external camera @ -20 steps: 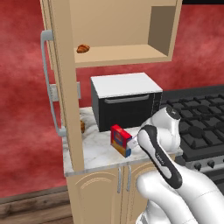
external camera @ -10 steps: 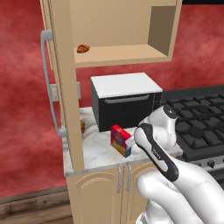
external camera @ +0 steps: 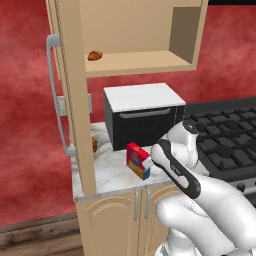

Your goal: Pick the canned food and boxed food from the counter and place them in the cabinets closest to them.

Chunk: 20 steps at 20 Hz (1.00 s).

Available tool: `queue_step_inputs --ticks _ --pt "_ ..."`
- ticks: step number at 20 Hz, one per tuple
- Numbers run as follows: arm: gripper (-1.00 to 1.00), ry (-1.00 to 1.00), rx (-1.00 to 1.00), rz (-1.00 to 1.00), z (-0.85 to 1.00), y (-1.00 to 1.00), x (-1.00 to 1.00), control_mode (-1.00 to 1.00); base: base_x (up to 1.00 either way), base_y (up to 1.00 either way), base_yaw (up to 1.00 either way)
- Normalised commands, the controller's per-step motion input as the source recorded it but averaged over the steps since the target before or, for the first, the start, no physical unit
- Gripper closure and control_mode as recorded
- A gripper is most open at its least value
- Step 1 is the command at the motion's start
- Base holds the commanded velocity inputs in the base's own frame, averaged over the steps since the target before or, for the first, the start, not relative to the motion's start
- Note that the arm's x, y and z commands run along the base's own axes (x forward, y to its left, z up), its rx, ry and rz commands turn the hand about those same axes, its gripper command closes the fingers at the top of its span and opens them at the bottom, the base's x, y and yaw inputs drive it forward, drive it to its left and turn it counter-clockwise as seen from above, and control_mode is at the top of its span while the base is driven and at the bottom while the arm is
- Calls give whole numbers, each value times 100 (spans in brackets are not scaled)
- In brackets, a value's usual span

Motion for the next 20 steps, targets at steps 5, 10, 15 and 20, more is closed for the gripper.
queue_step_inputs --ticks 5,10,15,20 --pt "-100 -2 1 0 -39 10 0 -100 0 0 0" --pt "-100 -4 2 -1 -34 13 0 -100 0 0 0" --pt "-100 -3 1 -1 -40 15 0 -100 0 0 0" --pt "-100 0 0 -1 -49 15 0 -100 0 0 0"
